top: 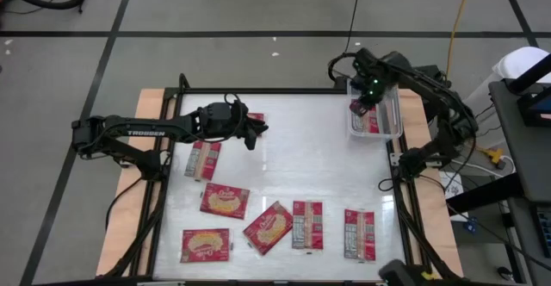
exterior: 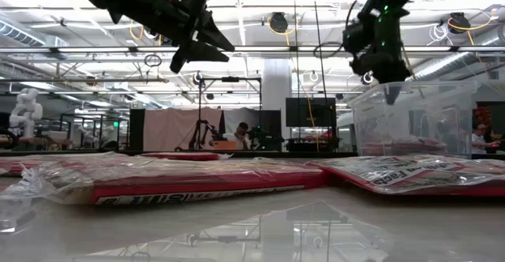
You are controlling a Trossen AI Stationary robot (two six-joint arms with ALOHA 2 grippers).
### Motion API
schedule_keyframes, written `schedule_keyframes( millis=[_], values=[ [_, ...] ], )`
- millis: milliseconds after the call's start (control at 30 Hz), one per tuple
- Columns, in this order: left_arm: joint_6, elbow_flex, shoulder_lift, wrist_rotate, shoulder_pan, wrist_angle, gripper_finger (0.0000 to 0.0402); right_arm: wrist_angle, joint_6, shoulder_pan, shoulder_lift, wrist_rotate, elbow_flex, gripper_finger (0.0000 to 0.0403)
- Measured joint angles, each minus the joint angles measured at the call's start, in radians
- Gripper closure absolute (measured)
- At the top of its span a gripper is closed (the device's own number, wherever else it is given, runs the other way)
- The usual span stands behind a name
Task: Sort popcorn bags into baskets
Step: Put the red popcorn bag into the transparent container
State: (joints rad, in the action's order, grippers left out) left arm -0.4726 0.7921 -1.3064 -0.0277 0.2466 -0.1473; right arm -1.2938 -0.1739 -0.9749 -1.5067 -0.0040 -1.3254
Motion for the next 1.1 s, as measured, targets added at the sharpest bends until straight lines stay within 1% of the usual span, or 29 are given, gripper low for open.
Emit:
schedule_keyframes(
  millis=[67,267,333,500,667,767,867,1000,1100],
  values=[
    [-0.001,0.000,0.000,0.000,0.000,0.003,0.0275,0.001,-0.047,-0.008,-0.036,0.000,0.007,0.0333],
    [-0.036,0.000,0.000,0.000,0.000,0.003,0.0275,0.032,-0.070,-0.049,-0.111,0.002,0.084,0.0270],
    [-0.043,0.000,0.000,0.000,0.000,0.003,0.0275,0.063,-0.076,-0.059,-0.119,-0.011,0.122,0.0248],
    [-0.034,0.000,0.000,0.000,0.000,0.003,0.0275,0.174,-0.073,-0.072,-0.129,0.010,0.206,0.0200],
    [-0.030,0.000,0.000,0.001,0.002,0.002,0.0275,0.200,-0.056,-0.071,-0.127,0.033,0.241,0.0168],
    [-0.030,0.000,0.000,0.001,0.002,0.002,0.0275,0.228,-0.058,-0.070,-0.125,0.031,0.260,0.0163],
    [-0.029,0.000,0.000,0.001,0.002,0.002,0.0275,0.269,-0.068,-0.070,-0.124,0.031,0.288,0.0168],
    [-0.026,0.000,0.000,0.001,0.002,0.001,0.0275,0.300,-0.068,-0.056,-0.122,0.032,0.311,0.0190],
    [-0.027,0.000,0.000,0.001,0.002,0.001,0.0275,0.312,-0.074,-0.043,-0.122,0.032,0.317,0.0219]
  ],
)
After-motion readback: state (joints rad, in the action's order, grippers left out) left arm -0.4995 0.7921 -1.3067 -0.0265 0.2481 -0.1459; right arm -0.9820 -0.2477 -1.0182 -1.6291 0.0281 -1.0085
